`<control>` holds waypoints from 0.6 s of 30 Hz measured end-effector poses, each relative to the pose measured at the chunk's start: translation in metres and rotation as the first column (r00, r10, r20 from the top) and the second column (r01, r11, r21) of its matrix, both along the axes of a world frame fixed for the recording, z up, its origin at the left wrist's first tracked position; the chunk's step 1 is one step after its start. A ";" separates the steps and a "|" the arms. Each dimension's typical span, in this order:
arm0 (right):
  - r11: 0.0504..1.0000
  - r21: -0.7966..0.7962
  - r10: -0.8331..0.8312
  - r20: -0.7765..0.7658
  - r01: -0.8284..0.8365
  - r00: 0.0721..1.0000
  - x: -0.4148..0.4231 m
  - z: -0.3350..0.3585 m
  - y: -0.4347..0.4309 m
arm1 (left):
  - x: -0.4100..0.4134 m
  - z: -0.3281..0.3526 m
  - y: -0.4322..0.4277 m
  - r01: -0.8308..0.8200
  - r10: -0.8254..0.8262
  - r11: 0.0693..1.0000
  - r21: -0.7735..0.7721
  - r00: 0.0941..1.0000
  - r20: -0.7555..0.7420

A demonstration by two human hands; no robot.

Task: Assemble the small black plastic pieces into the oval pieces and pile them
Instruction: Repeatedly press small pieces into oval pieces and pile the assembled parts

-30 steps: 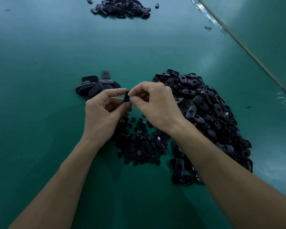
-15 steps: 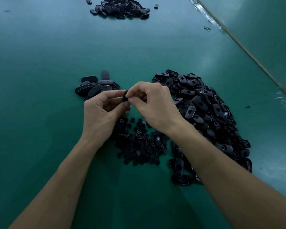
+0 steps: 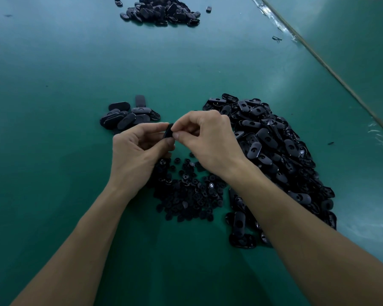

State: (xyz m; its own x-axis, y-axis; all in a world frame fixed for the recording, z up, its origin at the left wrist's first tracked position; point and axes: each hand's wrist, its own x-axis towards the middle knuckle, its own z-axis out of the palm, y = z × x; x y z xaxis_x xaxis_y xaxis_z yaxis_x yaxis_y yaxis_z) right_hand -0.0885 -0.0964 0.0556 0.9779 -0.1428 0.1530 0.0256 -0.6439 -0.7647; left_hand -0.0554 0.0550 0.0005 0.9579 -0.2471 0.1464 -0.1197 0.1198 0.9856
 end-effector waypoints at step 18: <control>0.999 0.006 0.039 -0.001 -0.039 0.999 0.000 0.005 -0.003 | 0.001 0.001 0.000 -0.030 0.029 0.999 0.017 0.998 0.050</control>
